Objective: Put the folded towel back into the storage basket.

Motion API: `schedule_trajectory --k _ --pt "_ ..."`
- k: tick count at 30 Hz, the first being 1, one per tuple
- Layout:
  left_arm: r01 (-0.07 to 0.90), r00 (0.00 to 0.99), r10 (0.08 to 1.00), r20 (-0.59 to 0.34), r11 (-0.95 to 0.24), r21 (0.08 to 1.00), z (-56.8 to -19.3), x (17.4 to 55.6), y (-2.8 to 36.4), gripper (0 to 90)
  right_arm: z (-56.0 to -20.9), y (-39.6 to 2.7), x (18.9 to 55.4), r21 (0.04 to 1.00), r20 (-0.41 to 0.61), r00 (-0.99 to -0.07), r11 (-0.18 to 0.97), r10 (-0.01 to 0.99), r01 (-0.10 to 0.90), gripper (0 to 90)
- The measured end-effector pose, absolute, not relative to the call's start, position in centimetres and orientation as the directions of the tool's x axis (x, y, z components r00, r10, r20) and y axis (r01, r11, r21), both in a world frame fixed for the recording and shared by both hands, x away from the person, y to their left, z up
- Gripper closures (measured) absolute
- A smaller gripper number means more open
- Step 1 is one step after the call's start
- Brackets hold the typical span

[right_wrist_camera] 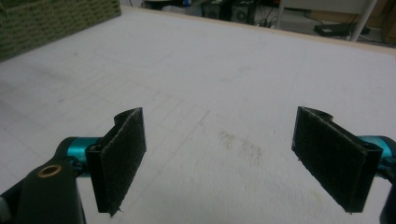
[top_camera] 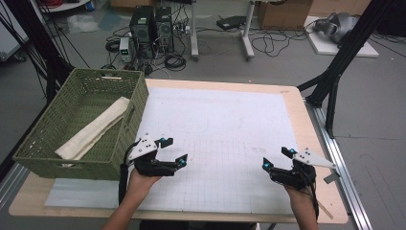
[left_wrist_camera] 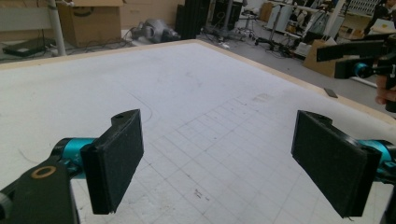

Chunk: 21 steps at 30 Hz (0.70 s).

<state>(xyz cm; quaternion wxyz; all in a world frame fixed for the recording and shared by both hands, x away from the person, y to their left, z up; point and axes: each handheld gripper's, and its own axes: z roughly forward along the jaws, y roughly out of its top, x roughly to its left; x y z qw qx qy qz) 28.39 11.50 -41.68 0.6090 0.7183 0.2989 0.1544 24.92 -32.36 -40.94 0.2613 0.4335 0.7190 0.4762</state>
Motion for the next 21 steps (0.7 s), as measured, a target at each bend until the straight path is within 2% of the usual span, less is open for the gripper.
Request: schedule_trajectory --k 4,9,21 --pt "0.248 0.769 0.624 -0.134 -0.098 0.964 -42.4 28.0 11.3 18.7 -41.9 -32.4 24.6 0.911 0.022 -0.496 0.187 0.868 0.368 16.4" --pt "0.256 0.762 0.63 -0.151 -0.079 0.964 -42.7 27.9 11.8 18.9 -41.9 -32.9 24.5 0.915 0.033 -0.484 0.169 0.874 0.366 16.4" --pt "0.246 0.755 0.638 -0.153 -0.059 0.967 -42.8 27.0 12.7 18.7 -41.7 -31.6 25.0 0.908 -0.023 -0.501 0.227 0.865 0.351 16.4"
